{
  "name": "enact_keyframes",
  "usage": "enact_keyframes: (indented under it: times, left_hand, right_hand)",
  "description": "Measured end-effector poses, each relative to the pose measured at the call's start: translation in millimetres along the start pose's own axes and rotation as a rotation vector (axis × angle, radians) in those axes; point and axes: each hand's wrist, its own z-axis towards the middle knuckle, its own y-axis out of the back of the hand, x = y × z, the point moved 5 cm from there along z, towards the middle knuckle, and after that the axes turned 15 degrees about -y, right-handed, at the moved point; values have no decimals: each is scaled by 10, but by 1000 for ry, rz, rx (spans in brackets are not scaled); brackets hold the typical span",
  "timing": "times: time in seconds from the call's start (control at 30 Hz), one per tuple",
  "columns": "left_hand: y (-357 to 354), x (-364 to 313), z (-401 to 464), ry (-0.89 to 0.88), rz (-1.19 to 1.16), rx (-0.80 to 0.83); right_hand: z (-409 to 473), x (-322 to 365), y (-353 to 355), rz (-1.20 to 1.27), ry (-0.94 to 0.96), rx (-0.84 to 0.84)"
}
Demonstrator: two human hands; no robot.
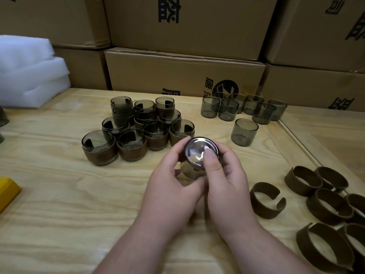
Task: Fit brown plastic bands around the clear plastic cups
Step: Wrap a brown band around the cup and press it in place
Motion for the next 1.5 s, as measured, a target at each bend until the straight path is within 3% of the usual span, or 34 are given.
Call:
enact_keyframes:
  times: [0.23,0.7,1.0,1.27,1.5]
  left_hand:
    - [23,12,24,16,-49,-21]
    - [-31,-62,-27,-41,101,101]
    - [-54,-15,-14,10,13,85]
    - [-10,39,20,49,-98,-9]
    - [-36,-4,-5,-29,0,67]
  right_hand:
    - [-4,-13,-34,-23,-28,85]
    - [50,-14,82,-71,-4,-161]
    - [69,-66,98,100,-137,-157]
    - [-28,-12,-74,-89,-1,30]
    - [-41,27,-26,-190,25,-95]
